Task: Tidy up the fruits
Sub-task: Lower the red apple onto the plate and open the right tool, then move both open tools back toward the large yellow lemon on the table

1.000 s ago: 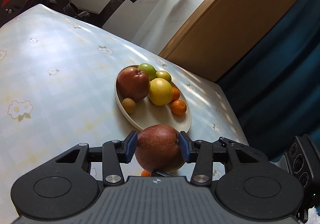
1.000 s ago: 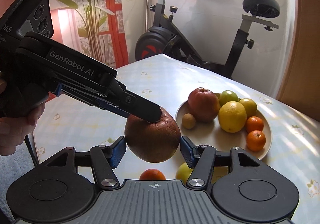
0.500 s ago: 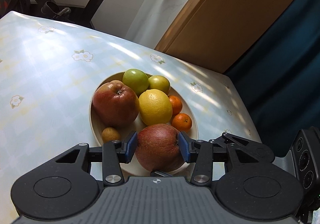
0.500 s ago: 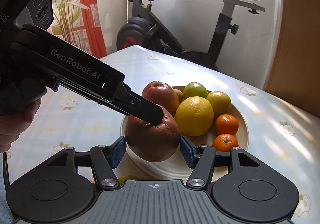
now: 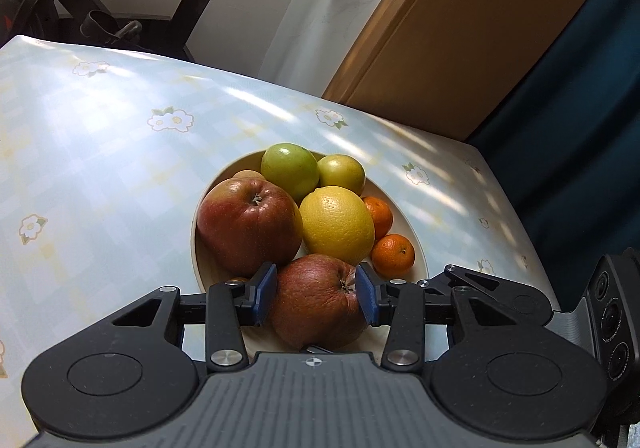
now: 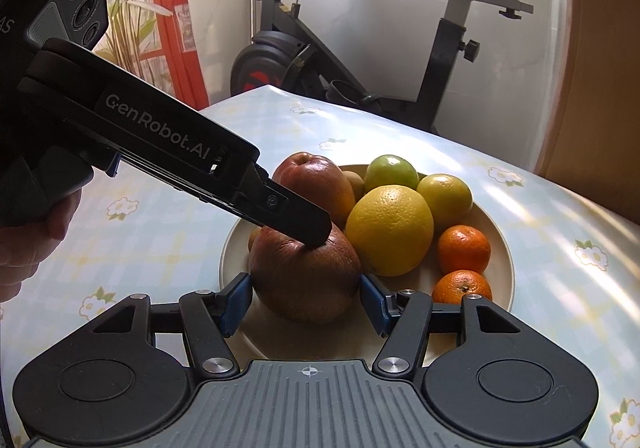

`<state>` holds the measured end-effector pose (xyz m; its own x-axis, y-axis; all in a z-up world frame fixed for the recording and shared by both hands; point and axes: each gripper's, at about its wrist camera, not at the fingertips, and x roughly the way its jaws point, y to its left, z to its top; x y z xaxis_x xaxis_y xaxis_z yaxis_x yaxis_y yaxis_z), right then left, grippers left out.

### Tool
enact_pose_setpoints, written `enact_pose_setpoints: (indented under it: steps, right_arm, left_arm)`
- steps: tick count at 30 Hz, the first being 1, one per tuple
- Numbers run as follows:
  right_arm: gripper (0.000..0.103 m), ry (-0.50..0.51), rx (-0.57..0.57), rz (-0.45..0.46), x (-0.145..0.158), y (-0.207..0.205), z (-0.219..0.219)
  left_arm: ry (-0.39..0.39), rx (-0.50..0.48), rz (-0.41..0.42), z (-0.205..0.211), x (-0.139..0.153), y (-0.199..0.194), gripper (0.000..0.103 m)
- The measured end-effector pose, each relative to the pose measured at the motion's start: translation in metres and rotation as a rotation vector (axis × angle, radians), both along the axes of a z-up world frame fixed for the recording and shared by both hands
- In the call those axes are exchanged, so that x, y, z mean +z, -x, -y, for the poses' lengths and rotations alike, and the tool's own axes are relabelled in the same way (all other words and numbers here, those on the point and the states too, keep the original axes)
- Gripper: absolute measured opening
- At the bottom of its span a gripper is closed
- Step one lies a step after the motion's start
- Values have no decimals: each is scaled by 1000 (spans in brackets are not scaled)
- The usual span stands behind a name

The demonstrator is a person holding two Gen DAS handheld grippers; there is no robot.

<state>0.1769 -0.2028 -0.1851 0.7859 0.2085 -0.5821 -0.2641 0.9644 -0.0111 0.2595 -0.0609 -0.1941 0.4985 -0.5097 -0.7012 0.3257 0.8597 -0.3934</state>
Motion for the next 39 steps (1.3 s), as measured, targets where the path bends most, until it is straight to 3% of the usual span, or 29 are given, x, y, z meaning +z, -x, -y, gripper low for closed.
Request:
enact_pose_setpoints:
  steps: [7, 16, 28, 39]
  right_arm:
    - [56, -3, -8, 0, 0, 0, -1]
    - [60, 1, -44, -11, 3, 7, -1]
    - [62, -28, -110, 17, 17, 46, 0]
    - [62, -46, -155, 12, 13, 87, -14]
  left_arm:
    - [-18, -7, 12, 1, 1, 0, 46]
    - [-98, -5, 64, 5, 7, 7, 47]
    - [-209, 11, 160, -1, 27, 43, 50]
    - [-273, 24, 159, -15, 27, 84, 50]
